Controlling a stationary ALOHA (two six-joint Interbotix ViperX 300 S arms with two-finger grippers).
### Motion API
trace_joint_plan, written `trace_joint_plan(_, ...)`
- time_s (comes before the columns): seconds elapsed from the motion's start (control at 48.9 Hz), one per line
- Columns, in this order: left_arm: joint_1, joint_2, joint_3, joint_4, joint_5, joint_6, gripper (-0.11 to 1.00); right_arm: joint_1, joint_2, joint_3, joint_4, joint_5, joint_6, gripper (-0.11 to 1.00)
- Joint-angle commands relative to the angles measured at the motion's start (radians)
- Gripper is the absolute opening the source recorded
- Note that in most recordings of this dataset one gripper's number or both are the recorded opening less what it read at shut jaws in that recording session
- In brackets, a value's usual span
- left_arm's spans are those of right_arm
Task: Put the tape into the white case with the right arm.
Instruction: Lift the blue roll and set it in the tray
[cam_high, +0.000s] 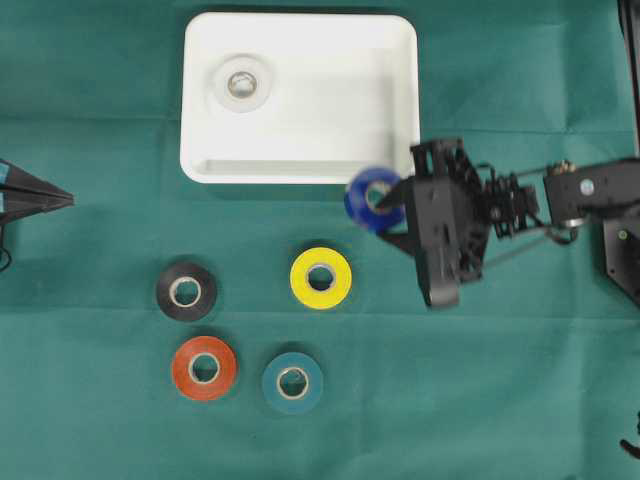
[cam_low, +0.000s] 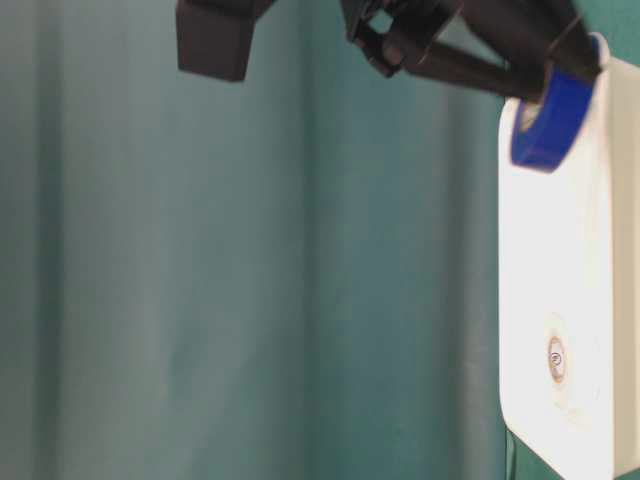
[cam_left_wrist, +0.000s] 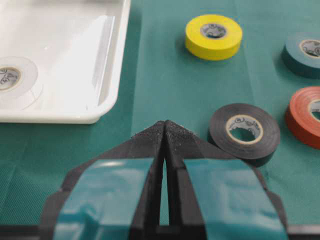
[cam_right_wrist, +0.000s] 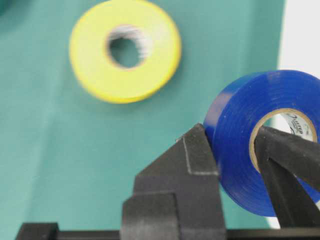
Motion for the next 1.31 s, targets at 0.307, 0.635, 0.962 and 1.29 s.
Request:
trace_joint_plan(0.307,0.003,0.008,-0.009,-0.002,-0.009,0.0,0.0,-0.167,-0.002,0.02,-0.003,-0.115,-0.002,0.03)
trace_joint_plan(0.635,0.003,0.008,-0.011,-0.002,-0.009,0.0,0.0,-0.19,0.021,0.029,-0.002,-0.146,0.0,0.03)
trace_joint_plan(0.962,0.003,0.008,-0.009,-0.002,-0.009,0.0,0.0,-0.192,0.034,0.029,-0.002,-0.158,0.0,0.18)
trace_joint_plan(1.29,0.003,0.008,-0.011,-0.002,-0.009,0.0,0.0,-0.192,0.031,0.038,-0.003,-0.153,0.0,0.5)
